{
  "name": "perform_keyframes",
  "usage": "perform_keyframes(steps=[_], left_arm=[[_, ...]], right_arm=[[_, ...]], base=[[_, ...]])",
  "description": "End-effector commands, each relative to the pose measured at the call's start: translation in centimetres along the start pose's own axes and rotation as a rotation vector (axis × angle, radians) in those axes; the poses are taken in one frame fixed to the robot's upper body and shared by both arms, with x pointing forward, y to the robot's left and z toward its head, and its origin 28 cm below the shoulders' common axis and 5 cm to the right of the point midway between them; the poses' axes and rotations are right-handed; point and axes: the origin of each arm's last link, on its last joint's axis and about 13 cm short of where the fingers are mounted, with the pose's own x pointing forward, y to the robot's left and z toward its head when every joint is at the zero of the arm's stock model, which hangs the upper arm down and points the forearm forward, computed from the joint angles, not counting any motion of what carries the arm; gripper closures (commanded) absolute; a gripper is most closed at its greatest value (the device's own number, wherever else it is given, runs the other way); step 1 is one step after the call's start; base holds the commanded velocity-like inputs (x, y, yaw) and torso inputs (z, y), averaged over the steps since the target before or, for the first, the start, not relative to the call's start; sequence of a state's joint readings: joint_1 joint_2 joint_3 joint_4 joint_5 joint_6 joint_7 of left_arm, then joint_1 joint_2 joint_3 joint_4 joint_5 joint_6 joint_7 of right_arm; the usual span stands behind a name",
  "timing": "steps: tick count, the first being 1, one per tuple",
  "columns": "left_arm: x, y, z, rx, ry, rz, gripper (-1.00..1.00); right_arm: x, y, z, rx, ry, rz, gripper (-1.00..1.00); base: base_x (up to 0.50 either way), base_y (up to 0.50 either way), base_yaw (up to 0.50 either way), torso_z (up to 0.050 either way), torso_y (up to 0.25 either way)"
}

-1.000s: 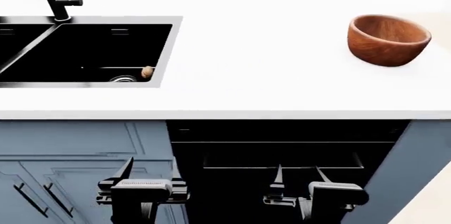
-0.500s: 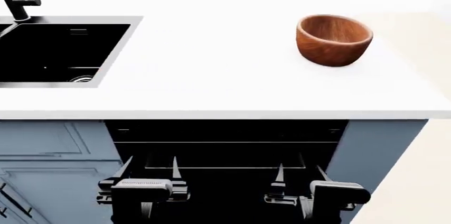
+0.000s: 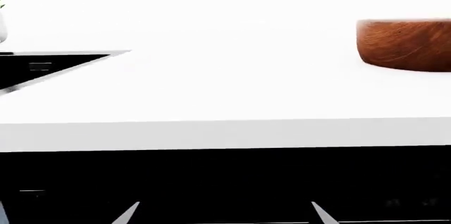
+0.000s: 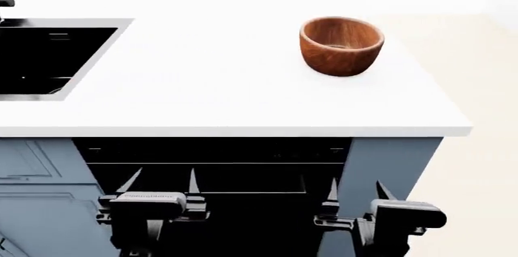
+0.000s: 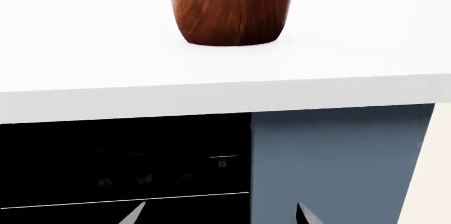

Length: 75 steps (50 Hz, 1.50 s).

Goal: Pick the bowl and pitcher and place them in the sink. Then turn on the water.

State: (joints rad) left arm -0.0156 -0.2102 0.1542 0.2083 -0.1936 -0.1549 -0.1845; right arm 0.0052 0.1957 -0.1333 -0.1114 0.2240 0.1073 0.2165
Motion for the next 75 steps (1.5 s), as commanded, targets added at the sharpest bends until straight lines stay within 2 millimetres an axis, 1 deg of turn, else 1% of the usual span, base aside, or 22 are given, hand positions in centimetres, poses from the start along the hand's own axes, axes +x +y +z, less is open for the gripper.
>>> perform_keyframes(steps=[1, 5, 8, 10, 12, 13, 15, 18, 22, 28, 49, 61, 66, 71, 75], left_arm=[[-2.0, 1.6, 9.5, 0.054, -0.015, -0.121, -1.00], [-2.5, 2.6, 15.6, 0.117, -0.081, -0.143, -1.00], [-2.3, 3.1, 19.0, 0.155, -0.120, -0.141, -1.00], [-2.0, 3.3, 20.6, 0.177, -0.138, -0.137, -1.00], [-1.9, 3.4, 22.1, 0.194, -0.154, -0.136, -1.00], [-1.9, 3.4, 22.7, 0.202, -0.163, -0.134, -1.00], [-1.9, 3.4, 23.8, 0.215, -0.183, -0.128, -1.00], [-1.9, 3.6, 24.8, 0.238, -0.206, -0.114, -1.00], [-2.0, 3.7, 25.7, 0.253, -0.223, -0.101, -1.00], [-2.0, 3.8, 26.2, 0.278, -0.239, -0.091, -1.00], [-1.7, 4.0, 26.3, 0.301, -0.244, -0.067, -1.00], [-1.9, 4.2, 26.5, 0.304, -0.250, -0.055, -1.00], [-1.9, 4.3, 26.4, 0.305, -0.249, -0.054, -1.00], [-1.9, 4.3, 26.4, 0.309, -0.248, -0.053, -1.00], [-1.9, 4.2, 26.4, 0.311, -0.248, -0.057, -1.00]], right_arm=[[-2.4, -1.3, 8.8, -0.079, -0.062, 0.061, -1.00], [-3.2, -2.2, 14.7, -0.128, -0.090, 0.078, -1.00], [-3.4, -2.6, 18.3, -0.163, -0.132, 0.068, -1.00], [-3.6, -2.9, 20.5, -0.169, -0.157, 0.063, -1.00], [-3.6, -3.3, 22.5, -0.166, -0.182, 0.019, -1.00], [-3.8, -3.3, 23.3, -0.173, -0.191, 0.043, -1.00], [-4.3, -3.3, 24.6, -0.176, -0.211, 0.053, -1.00], [-4.7, -3.4, 25.9, -0.173, -0.244, 0.056, -1.00], [-4.9, -3.6, 26.7, -0.170, -0.259, 0.048, -1.00], [-4.8, -3.6, 27.1, -0.172, -0.262, 0.044, -1.00], [-3.7, -3.7, 27.4, -0.155, -0.224, 0.029, -1.00], [-3.5, -3.9, 28.2, -0.146, -0.199, 0.015, -1.00], [-3.3, -3.9, 28.4, -0.138, -0.128, 0.027, -1.00], [-2.6, -4.2, 29.3, -0.125, 0.074, 0.005, -1.00], [-2.1, -4.4, 30.4, -0.116, 0.185, -0.009, -1.00]], base=[[0.00, 0.00, 0.00, 0.000, 0.000], [0.00, 0.00, 0.00, 0.000, 0.000], [0.00, 0.00, 0.00, 0.000, 0.000], [0.00, 0.00, 0.00, 0.000, 0.000], [0.00, 0.00, 0.00, 0.000, 0.000], [0.00, 0.00, 0.00, 0.000, 0.000], [0.04, 0.00, 0.00, 0.000, 0.000], [0.39, 0.00, 0.00, 0.000, 0.000], [0.50, 0.00, 0.00, 0.000, 0.000], [0.50, 0.00, 0.00, 0.000, 0.000], [0.50, 0.00, 0.00, 0.000, 0.000], [0.50, 0.00, 0.00, 0.000, 0.001], [0.13, 0.00, 0.00, 0.000, 0.002], [0.00, 0.00, 0.00, 0.000, 0.000], [0.00, 0.00, 0.00, 0.000, 0.000]])
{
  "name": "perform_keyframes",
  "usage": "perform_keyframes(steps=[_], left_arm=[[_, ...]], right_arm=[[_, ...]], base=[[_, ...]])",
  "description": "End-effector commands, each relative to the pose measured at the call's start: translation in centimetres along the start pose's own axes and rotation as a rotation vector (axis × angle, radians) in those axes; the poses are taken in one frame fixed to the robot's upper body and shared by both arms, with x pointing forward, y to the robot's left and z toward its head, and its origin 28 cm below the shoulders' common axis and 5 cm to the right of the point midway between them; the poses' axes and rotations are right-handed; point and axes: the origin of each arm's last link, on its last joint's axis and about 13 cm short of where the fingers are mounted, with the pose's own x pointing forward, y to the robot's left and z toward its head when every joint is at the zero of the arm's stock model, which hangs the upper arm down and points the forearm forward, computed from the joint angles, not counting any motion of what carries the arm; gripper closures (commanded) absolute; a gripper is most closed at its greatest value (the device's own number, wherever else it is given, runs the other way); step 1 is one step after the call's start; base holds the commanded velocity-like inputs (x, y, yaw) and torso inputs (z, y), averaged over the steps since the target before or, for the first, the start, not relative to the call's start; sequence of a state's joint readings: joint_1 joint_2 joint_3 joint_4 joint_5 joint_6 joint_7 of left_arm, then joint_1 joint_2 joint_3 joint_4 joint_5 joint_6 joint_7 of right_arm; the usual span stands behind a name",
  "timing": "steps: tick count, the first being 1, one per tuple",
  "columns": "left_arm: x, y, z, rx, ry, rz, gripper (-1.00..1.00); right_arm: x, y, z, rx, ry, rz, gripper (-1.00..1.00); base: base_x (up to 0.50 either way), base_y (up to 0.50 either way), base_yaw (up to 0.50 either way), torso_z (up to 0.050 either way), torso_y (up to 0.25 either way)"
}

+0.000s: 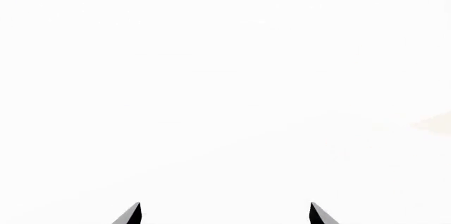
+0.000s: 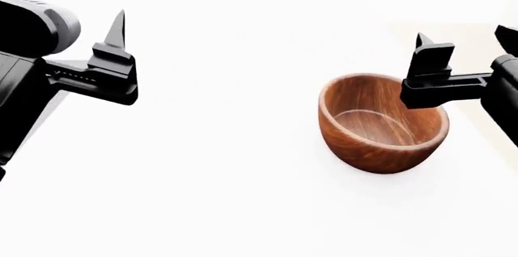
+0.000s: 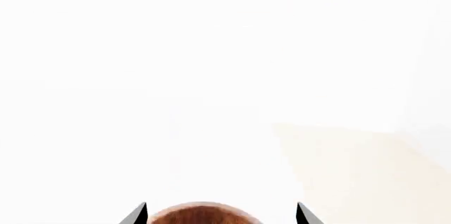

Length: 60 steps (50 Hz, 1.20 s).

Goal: Pick the bowl and pitcher and place them in the sink. Then turn on the water.

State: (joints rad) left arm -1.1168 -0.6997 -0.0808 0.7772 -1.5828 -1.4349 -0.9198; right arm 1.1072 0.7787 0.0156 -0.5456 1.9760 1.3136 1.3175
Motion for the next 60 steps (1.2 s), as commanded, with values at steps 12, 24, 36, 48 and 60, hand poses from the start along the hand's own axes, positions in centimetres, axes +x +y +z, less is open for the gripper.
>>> perform_keyframes(steps=[12, 24, 36, 48, 60], left_arm=[[-0.1, 0.0, 0.0, 0.006, -0.003, 0.000, -1.00], [-0.1, 0.1, -0.1, 0.000, -0.002, -0.004, -1.00], [-0.2, 0.2, -0.1, -0.001, -0.002, 0.003, -1.00], [-0.1, 0.2, -0.3, 0.000, 0.002, 0.004, -1.00], [-0.2, 0.2, -0.4, -0.001, 0.005, 0.005, -1.00]], right_arm=[[2.8, -2.3, 2.2, 0.079, 0.394, -0.084, -1.00], [4.6, -3.3, 1.8, 0.108, 0.457, -0.141, -1.00], [7.0, -3.8, 0.7, 0.164, 0.510, -0.162, -1.00], [8.9, -3.8, -1.2, 0.196, 0.564, -0.166, -1.00], [10.3, -4.3, -3.2, 0.246, 0.613, -0.191, -1.00]], base=[[0.00, 0.00, 0.00, 0.000, 0.000], [0.00, 0.00, 0.00, 0.000, 0.000], [0.00, 0.00, 0.00, 0.000, 0.000], [0.00, 0.00, 0.00, 0.000, 0.000], [0.00, 0.00, 0.00, 0.000, 0.000]])
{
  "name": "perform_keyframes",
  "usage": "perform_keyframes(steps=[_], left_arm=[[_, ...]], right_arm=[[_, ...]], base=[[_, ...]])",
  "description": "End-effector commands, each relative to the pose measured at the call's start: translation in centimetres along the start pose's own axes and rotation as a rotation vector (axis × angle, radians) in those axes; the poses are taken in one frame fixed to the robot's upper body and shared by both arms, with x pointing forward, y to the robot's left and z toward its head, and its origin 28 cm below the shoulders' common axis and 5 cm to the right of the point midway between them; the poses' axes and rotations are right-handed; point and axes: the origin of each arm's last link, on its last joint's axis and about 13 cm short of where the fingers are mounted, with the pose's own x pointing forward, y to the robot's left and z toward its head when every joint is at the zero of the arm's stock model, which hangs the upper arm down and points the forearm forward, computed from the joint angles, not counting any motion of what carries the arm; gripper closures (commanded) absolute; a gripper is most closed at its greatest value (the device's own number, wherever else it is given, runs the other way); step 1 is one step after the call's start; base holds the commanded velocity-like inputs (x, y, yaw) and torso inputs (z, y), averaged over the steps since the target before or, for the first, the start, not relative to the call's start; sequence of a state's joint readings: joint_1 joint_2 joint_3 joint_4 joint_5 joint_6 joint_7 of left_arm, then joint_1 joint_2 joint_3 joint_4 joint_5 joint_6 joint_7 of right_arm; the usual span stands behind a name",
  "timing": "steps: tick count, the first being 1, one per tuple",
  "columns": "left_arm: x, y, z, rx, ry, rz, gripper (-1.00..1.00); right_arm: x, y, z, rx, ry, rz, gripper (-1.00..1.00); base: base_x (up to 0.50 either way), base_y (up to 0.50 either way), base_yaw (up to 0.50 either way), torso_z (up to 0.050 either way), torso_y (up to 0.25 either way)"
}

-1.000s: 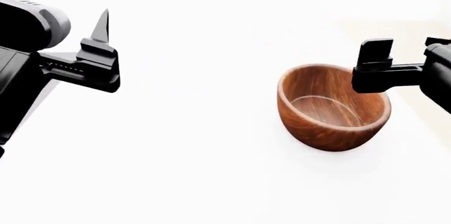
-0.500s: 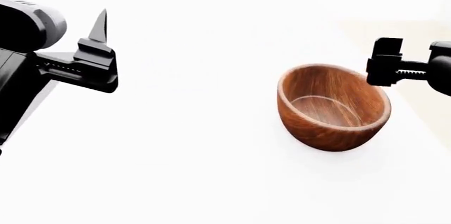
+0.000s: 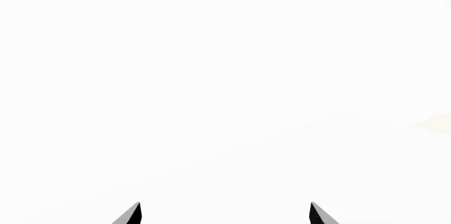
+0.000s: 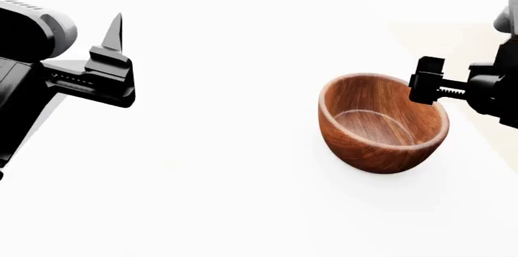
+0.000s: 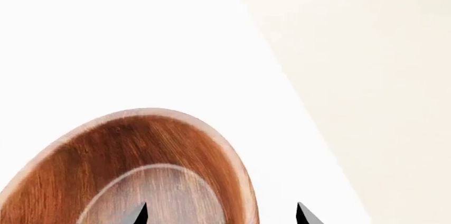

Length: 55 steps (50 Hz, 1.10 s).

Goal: Pick the bowl and pitcher and place them in the sink. Then turn on the water.

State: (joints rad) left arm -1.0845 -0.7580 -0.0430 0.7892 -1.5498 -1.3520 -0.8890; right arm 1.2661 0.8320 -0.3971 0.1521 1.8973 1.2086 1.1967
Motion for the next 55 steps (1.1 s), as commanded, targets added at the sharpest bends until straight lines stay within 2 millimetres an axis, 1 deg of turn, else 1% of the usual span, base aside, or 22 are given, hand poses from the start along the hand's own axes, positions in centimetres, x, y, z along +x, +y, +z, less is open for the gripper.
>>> perform_keyframes(steps=[1, 10, 34, 48, 49, 55], left_arm=[[0.0, 0.0, -0.1, 0.000, 0.002, 0.002, -1.00], [0.0, 0.1, -0.2, -0.002, 0.004, 0.003, -1.00], [0.2, 0.0, -0.2, 0.001, 0.003, -0.001, -1.00], [0.2, 0.0, -0.3, 0.001, 0.006, 0.001, -1.00], [0.2, 0.0, -0.3, 0.001, 0.007, 0.002, -1.00], [0.2, 0.0, -0.3, 0.004, 0.008, 0.002, -1.00]], right_arm=[[2.2, -0.3, -0.8, 0.038, 0.049, -0.015, -1.00], [3.4, -0.6, -1.9, 0.057, 0.089, -0.023, -1.00], [6.3, -1.0, -3.8, 0.078, 0.175, -0.038, -1.00], [7.0, -1.4, -4.6, 0.098, 0.197, -0.029, -1.00], [6.9, -1.4, -4.6, 0.097, 0.195, -0.027, 1.00], [6.4, -1.4, -4.4, 0.093, 0.176, -0.012, 1.00]], base=[[0.00, 0.00, 0.00, 0.000, 0.000], [0.00, 0.00, 0.00, 0.000, 0.000], [0.00, 0.00, 0.00, 0.000, 0.000], [0.00, 0.00, 0.00, 0.000, 0.000], [0.00, 0.00, 0.00, 0.000, 0.000], [0.00, 0.00, 0.00, 0.000, 0.000]])
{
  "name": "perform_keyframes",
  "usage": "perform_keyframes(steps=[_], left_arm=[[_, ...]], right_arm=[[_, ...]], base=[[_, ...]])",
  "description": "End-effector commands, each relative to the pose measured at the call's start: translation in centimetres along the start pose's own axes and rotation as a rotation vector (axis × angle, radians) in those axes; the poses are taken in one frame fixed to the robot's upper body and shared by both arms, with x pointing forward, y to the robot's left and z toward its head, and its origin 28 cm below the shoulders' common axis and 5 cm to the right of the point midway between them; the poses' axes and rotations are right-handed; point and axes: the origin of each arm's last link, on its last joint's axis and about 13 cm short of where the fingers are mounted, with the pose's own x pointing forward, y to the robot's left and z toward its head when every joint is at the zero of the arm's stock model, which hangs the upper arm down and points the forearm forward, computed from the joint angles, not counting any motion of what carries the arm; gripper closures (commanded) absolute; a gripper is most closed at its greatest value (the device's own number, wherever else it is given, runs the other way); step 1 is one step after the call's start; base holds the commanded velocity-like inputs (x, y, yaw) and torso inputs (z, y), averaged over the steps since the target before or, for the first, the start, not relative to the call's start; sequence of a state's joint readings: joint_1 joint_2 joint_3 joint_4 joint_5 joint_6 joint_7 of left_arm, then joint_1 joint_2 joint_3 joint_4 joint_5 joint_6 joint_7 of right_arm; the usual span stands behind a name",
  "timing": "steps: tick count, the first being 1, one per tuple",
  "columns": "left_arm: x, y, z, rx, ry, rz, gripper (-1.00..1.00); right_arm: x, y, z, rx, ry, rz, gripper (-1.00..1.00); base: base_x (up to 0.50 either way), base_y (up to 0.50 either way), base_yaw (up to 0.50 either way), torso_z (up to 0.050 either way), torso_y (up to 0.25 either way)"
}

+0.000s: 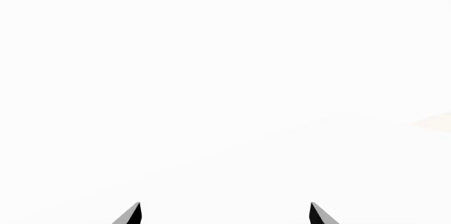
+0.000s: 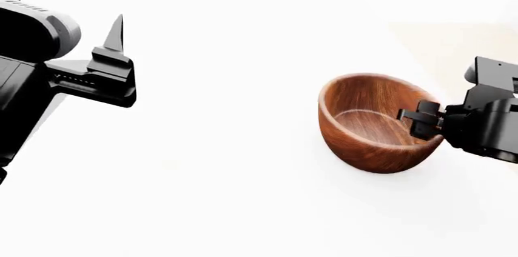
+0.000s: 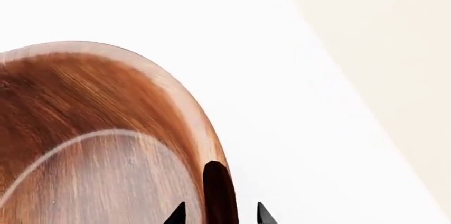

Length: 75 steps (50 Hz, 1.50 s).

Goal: Pick the bowl and pitcher and place them in the sink. Then turn on the water.

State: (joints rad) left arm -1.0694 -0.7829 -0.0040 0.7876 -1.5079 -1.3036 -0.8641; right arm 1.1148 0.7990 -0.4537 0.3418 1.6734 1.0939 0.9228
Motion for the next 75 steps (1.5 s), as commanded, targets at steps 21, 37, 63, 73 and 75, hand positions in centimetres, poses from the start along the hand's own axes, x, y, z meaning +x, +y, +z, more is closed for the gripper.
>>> perform_keyframes(steps=[21, 37, 63, 73, 75], left_arm=[[-0.1, -0.1, -0.2, 0.000, 0.002, 0.005, -1.00], [-0.6, 0.2, 0.1, -0.007, -0.005, 0.018, -1.00], [-1.0, 0.3, 0.1, -0.006, 0.001, 0.031, -1.00], [-1.1, 0.4, 0.1, -0.006, 0.000, 0.035, -1.00], [-1.1, 0.3, 0.1, -0.007, 0.001, 0.036, -1.00]], right_arm=[[-3.4, -0.2, 0.7, -0.004, -0.129, 0.072, 1.00], [-10.5, 1.1, 1.1, -0.113, -0.328, 0.195, 1.00], [-12.3, 1.1, -0.8, -0.160, -0.417, 0.229, 1.00], [-12.4, 1.2, -0.8, -0.162, -0.421, 0.227, 1.00], [-12.5, 1.2, -0.8, -0.161, -0.420, 0.227, 1.00]], base=[[0.00, 0.00, 0.00, 0.000, 0.000], [0.00, 0.00, 0.00, 0.000, 0.001], [0.00, 0.27, 0.00, 0.000, 0.000], [0.00, 0.50, 0.00, 0.000, 0.000], [0.00, 0.50, 0.00, 0.000, 0.000]])
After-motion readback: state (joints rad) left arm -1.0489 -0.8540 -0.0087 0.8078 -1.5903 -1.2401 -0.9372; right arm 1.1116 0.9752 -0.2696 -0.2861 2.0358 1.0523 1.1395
